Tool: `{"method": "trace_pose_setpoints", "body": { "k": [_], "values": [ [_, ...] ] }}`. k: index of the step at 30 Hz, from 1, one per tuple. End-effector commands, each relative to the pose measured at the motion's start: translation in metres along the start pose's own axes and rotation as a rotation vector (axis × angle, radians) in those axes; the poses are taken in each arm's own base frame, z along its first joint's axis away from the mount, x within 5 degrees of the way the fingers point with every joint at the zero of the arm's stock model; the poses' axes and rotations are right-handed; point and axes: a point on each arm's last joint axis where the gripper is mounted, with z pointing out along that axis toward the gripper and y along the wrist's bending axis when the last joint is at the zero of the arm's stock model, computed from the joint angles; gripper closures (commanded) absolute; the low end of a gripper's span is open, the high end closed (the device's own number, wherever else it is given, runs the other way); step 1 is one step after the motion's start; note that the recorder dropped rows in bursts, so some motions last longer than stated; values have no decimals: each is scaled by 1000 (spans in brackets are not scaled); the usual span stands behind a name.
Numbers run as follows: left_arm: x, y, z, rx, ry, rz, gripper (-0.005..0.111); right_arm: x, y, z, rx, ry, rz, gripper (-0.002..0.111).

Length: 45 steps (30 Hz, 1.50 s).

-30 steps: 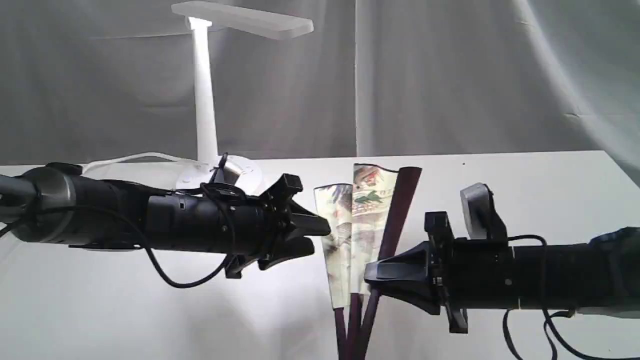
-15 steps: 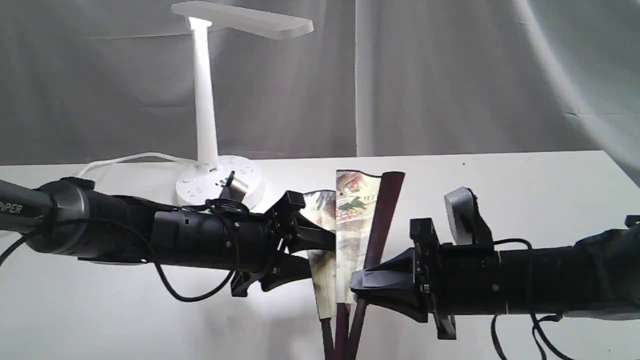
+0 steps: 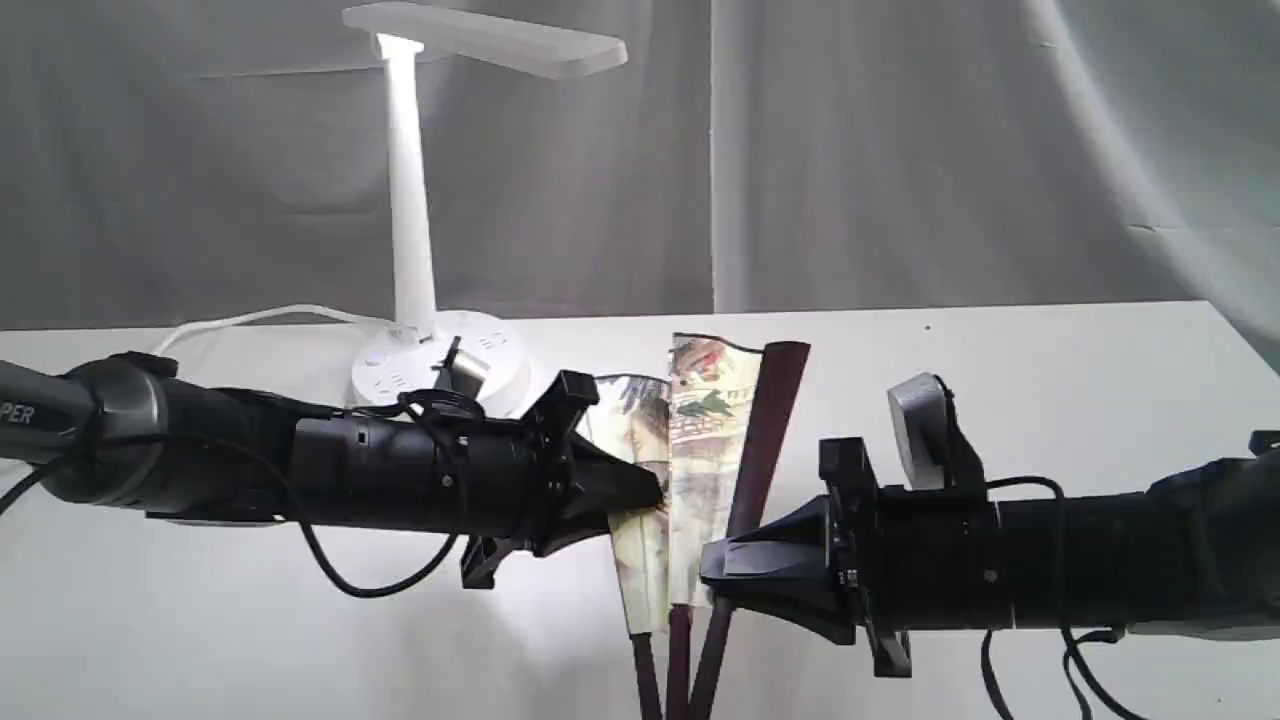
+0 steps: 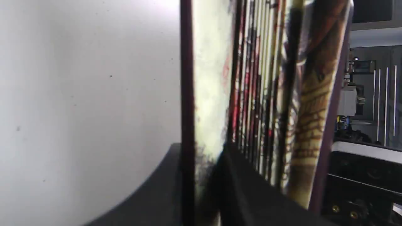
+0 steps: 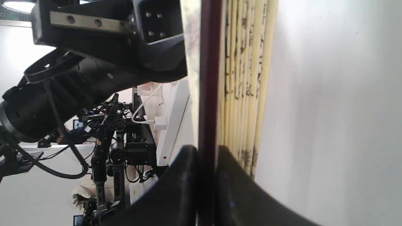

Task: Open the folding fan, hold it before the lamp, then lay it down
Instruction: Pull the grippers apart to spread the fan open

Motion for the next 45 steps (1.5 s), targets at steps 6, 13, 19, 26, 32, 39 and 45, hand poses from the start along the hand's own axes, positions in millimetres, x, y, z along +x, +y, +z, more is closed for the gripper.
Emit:
{"method": "trace_pose_setpoints", "body": {
  "k": [6, 13, 19, 26, 32, 39, 45],
  "values": [
    [-4, -3, -8, 46, 11, -15, 107, -11, 5, -6, -30, -30, -42, 108],
    [-15, 2, -23, 76, -8, -84, 107, -28, 11, -13, -40, -67, -80, 108],
    [-23, 5, -35, 107, -16, -117, 107, -31, 13, -12, -37, -74, -92, 108],
    [-29, 6, -49, 172, -6, -129, 107, -39, 6, -25, -3, -125, -81, 108],
    [-30, 6, -51, 182, -3, -125, 107, -47, 2, -44, -11, -175, -47, 108],
    [-29, 5, -51, 197, 7, -110, 107, -53, -3, -59, -5, -221, -36, 108],
    [-28, 5, -51, 198, 8, -102, 107, -58, -8, -78, -7, -272, -16, 108]
  ]
}}
